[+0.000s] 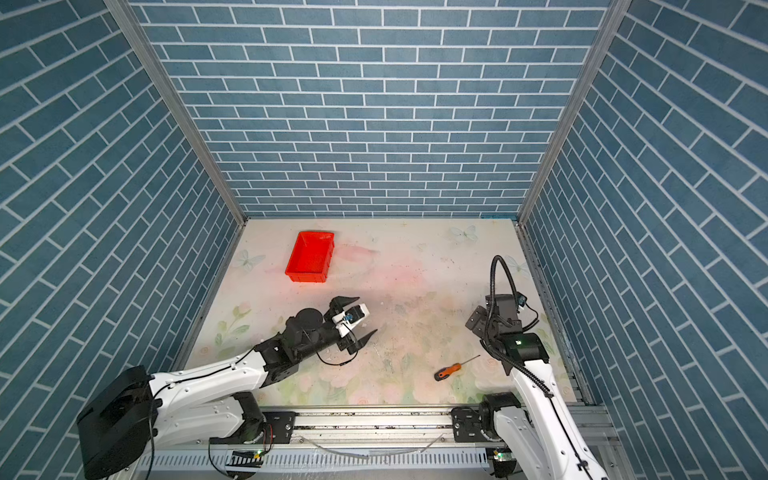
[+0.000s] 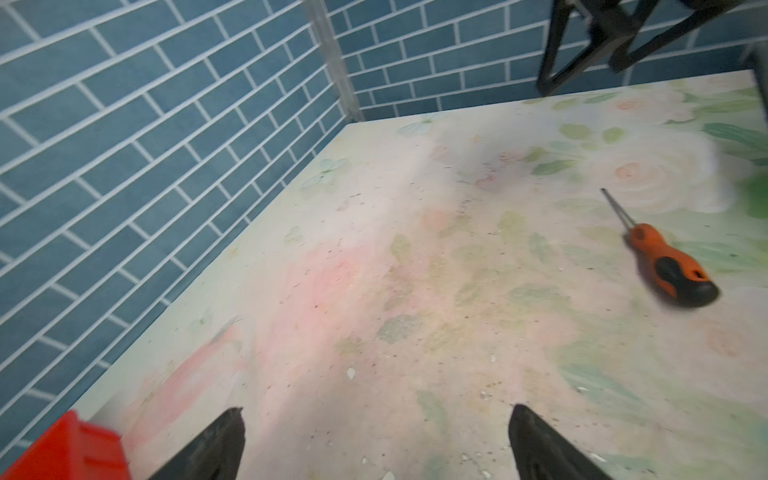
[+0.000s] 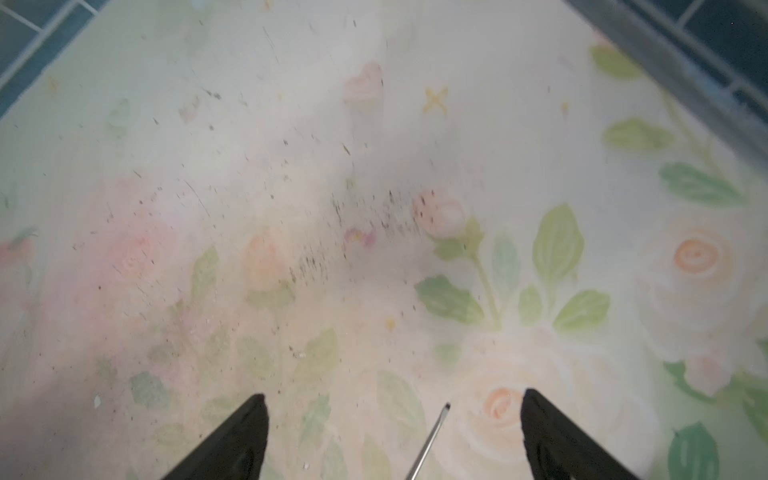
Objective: Put the screwdriver in the bin
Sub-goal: 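Grasp the orange screwdriver handle with the right gripper and lift it upright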
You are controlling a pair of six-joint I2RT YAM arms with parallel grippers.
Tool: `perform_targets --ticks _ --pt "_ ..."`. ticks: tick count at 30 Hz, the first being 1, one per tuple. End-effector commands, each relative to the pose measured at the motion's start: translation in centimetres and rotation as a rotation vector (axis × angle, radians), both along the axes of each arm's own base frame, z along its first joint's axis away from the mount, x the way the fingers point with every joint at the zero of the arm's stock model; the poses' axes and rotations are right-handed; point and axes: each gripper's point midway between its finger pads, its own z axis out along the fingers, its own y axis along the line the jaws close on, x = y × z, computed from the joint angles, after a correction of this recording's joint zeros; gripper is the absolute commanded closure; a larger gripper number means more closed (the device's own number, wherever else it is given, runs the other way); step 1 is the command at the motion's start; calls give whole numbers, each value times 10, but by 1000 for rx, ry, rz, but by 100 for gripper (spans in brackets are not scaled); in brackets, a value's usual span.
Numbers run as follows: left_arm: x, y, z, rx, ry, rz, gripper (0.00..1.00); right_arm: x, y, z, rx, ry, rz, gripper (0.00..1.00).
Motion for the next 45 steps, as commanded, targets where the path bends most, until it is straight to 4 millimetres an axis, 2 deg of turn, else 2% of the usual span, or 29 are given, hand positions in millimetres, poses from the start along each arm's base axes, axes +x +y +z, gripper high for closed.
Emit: perform_targets --ticks 1,4,9,14,18,21,28,34,37,45 --pt "-26 -21 -6 34 1 -147 0 -37 19 -25 159 181 -86 9" --pt "-37 -33 -8 40 -7 -201 0 -53 34 -40 238 266 -103 16" --pt "-37 -40 -13 41 -12 -202 0 -72 45 -56 273 384 -148 32" --pt "-32 -42 -24 84 -9 -189 0 -75 61 -69 286 446 -167 42" --pt "-36 -46 -28 108 -14 -207 0 -80 69 -84 266 509 -181 52" --pt "-40 -46 -28 128 -19 -221 0 -80 75 -90 261 526 -185 55" --pt "-41 -43 -33 156 -16 -219 0 -80 75 -101 233 546 -202 57" --pt "-43 -44 -30 140 -22 -224 0 -84 70 -110 211 553 -211 63" --pt "-43 -43 -34 147 -16 -221 0 -83 62 -108 154 544 -194 70" --pt "-42 -41 -41 158 -13 -208 0 -82 58 -102 143 523 -200 92"
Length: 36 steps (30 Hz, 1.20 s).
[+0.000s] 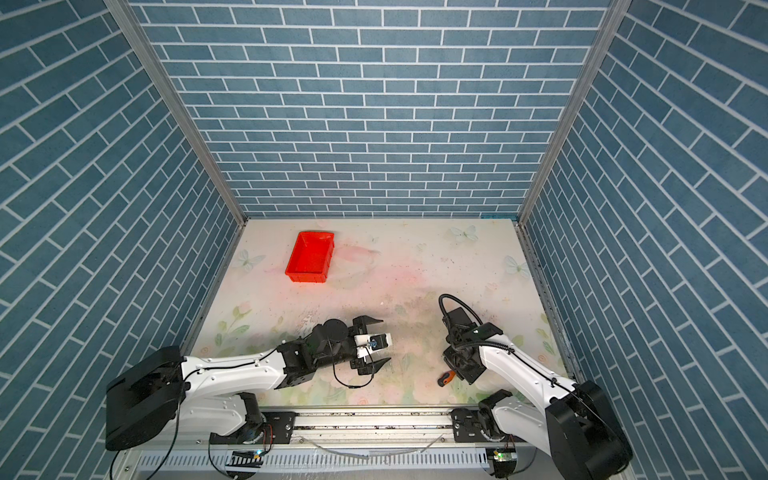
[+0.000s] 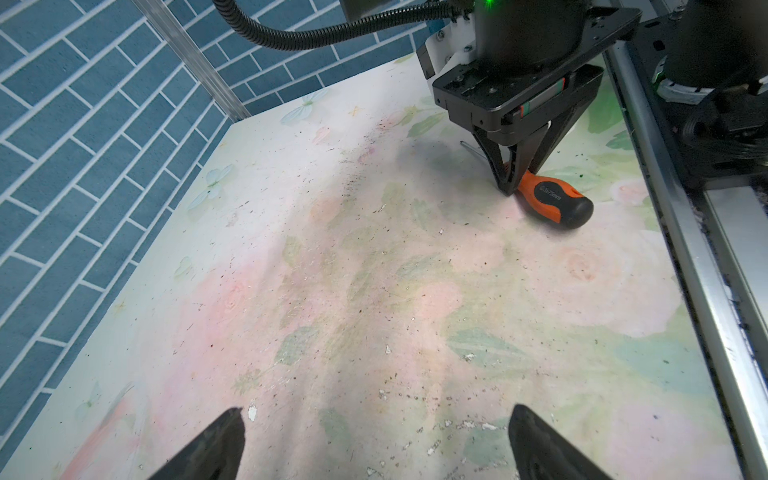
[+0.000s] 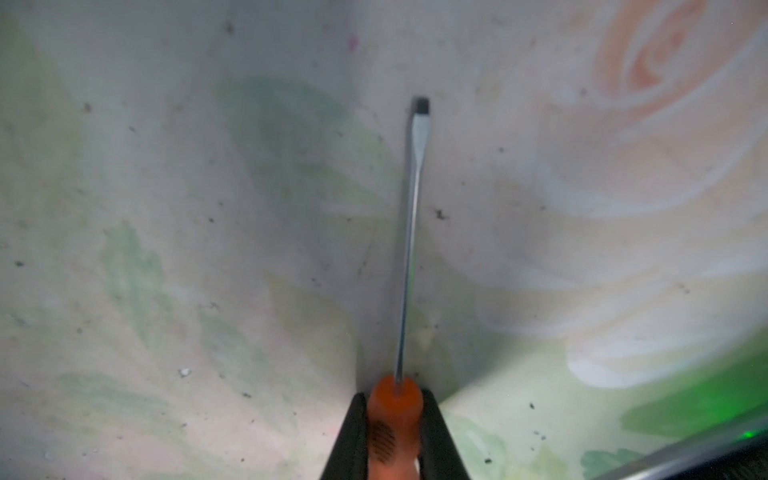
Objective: Put the screwdriver in the bin
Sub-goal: 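Grasp the orange screwdriver handle with the right gripper and lift it upright, then bring the screwdriver to the left gripper and close it on the handle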
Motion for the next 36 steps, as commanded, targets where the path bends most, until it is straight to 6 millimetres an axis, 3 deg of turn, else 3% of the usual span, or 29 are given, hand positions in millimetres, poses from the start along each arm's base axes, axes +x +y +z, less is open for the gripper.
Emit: perform_targets --ticks 1,5,9,20,29,36 --pt "0 -1 -2 -4 -8 7 0 -5 -15 3 -71 -4 -23 93" --pt "8 -5 1 -53 35 69 0 10 -19 21 -91 -102 11 96" --pt "17 -16 20 -197 106 131 0 38 -20 46 -123 -263 97 99" --pt "50 -30 32 -422 365 372 0 114 5 121 -164 -693 367 100" --pt "62 -74 47 -555 516 349 0 132 28 166 -95 -938 456 100" --pt "67 -115 55 -647 601 247 17 130 53 188 45 -1138 531 100"
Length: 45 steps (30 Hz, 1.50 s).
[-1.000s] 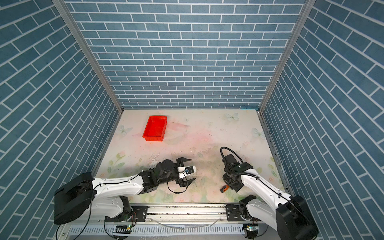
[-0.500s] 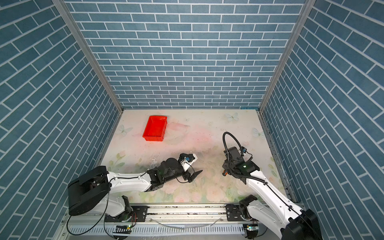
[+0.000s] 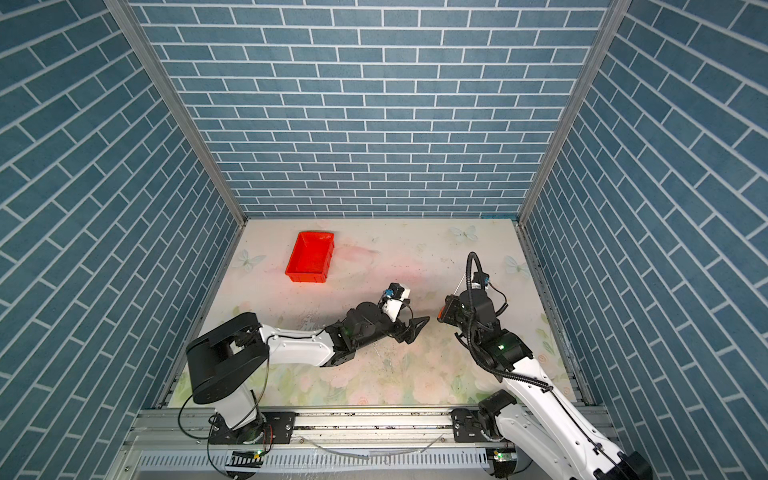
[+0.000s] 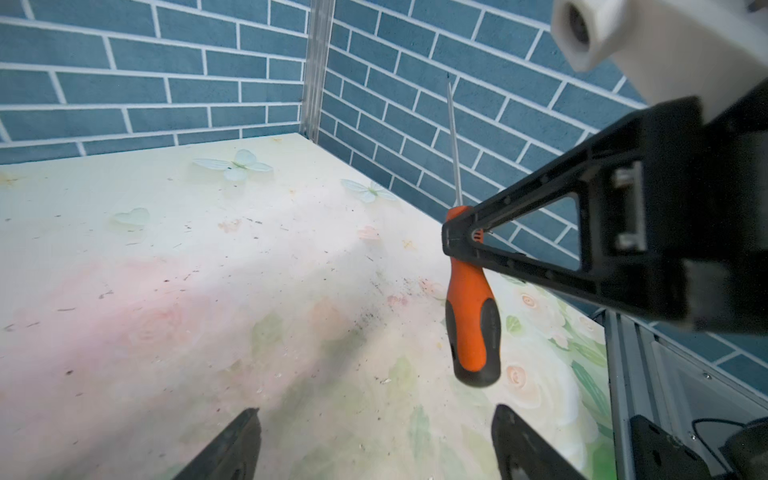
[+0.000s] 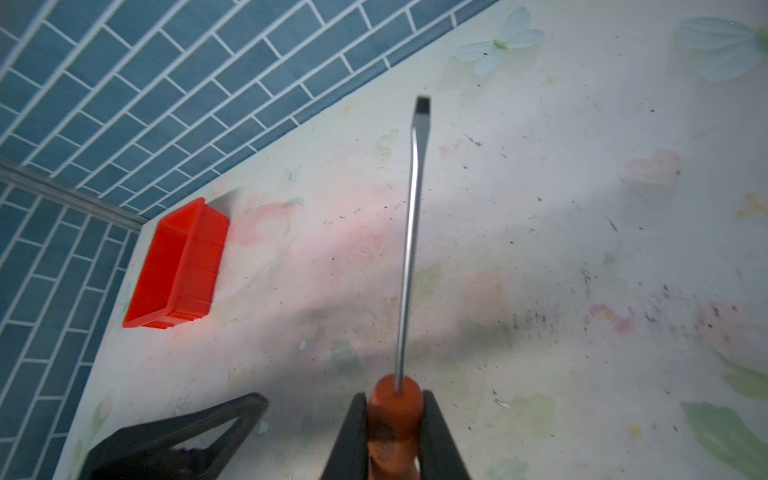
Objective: Put the screwdriver in the bin
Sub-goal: 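Bring the screwdriver to the left gripper and close it on the handle, then open and withdraw the right gripper while the left gripper carries the screwdriver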
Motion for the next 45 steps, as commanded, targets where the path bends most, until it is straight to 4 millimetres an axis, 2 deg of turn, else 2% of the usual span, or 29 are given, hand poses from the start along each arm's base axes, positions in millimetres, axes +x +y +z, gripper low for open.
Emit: perform_targets --ticks 1,7,11,17,22,28,33,34,37,39,43,45 --pt "-4 -19 23 -141 27 -67 20 1 19 19 53 -129 114 100" --pt "-7 -19 25 -227 72 -105 33 -8 38 31 104 -269 255 100" --pt "-4 -17 26 -237 82 -104 40 -14 49 32 124 -295 327 100" --pt "-2 -16 25 -253 98 -114 57 -19 55 34 103 -300 384 100" --pt "-3 -14 25 -261 96 -111 73 -19 56 33 91 -297 393 100" --pt "0 -11 24 -254 94 -97 100 -18 56 32 78 -283 397 100" --pt "3 -6 22 -248 93 -75 100 -16 51 33 66 -284 364 100" --pt "4 -4 23 -248 93 -70 100 -16 50 34 65 -286 361 93" --pt "10 2 23 -241 94 -40 100 -16 49 36 48 -292 361 59" --pt "15 9 22 -236 94 -13 100 -16 49 37 27 -296 370 42" --pt "28 20 18 -202 109 49 100 -18 54 42 -8 -309 422 22" --pt "37 30 14 -176 121 92 100 -18 58 44 -30 -316 453 17"
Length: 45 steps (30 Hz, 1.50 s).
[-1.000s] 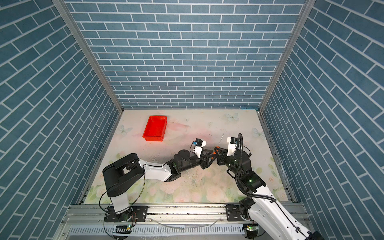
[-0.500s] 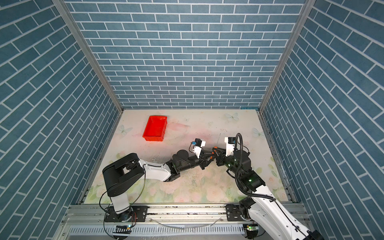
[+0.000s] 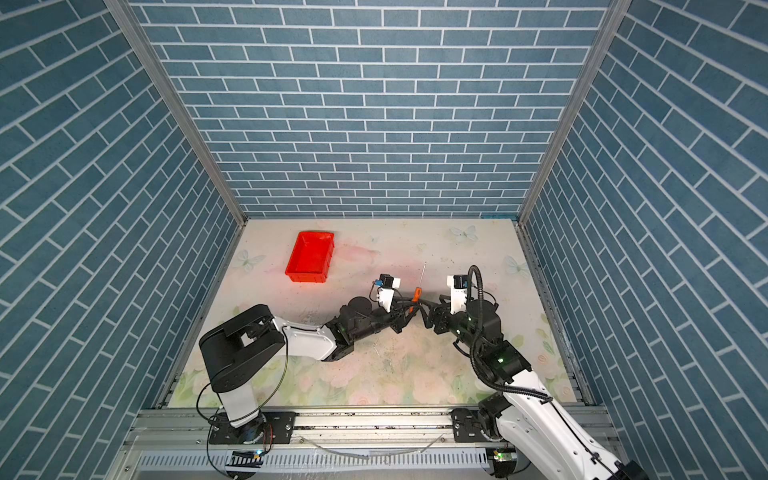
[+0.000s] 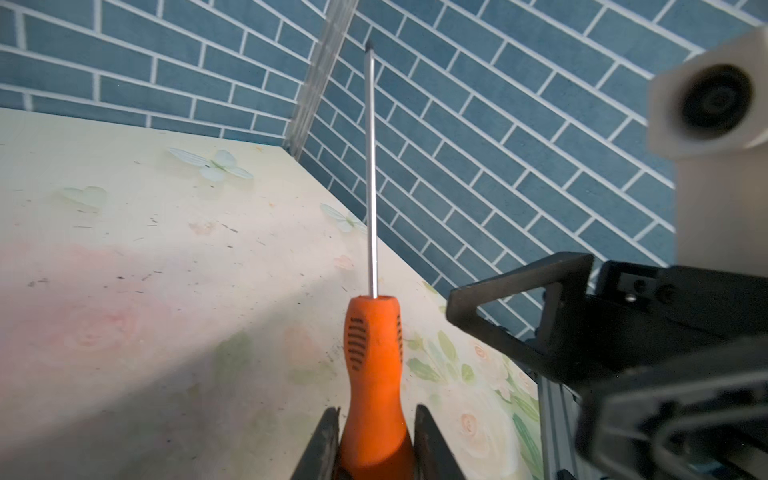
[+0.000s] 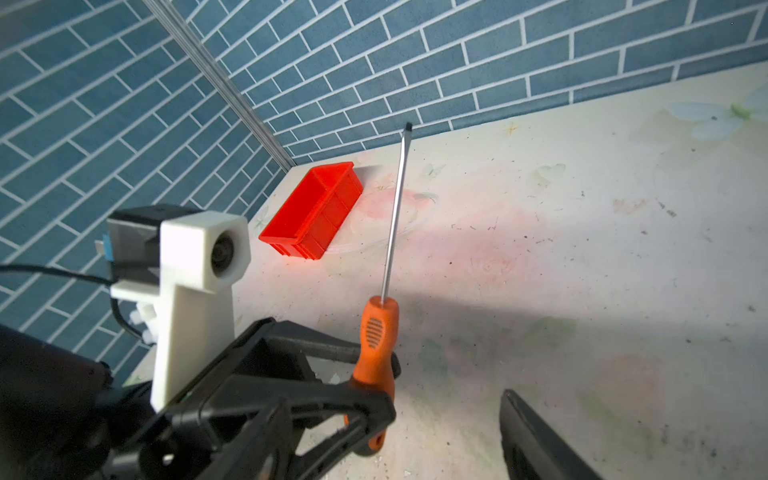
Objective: Put the screwdriver in the bin
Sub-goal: 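Open and withdraw the right gripper while the left gripper carries the screwdriver, then lower the screwdriver into the red bin with the left gripper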
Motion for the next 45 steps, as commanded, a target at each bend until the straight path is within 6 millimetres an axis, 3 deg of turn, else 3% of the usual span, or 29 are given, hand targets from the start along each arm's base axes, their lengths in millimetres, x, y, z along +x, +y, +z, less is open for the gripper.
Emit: perform_targets --ticks 1,7,16,21,28,36,45 --pt "15 19 6 26 6 80 100 1 7 27 -36 -86 59 17" --pt "49 66 1 142 77 223 100 12 21 34 -62 -148 110 14" --pt "86 146 6 388 122 406 100 35 59 46 -77 -248 225 13" --pt "103 200 6 559 154 515 100 51 89 50 -123 -329 286 12" --pt "127 248 10 712 198 557 100 69 142 48 -121 -402 385 12" --pt "157 296 -12 913 301 594 100 79 192 50 -118 -462 454 12" --pt "181 339 -54 1053 487 618 100 74 208 50 -112 -469 481 12"
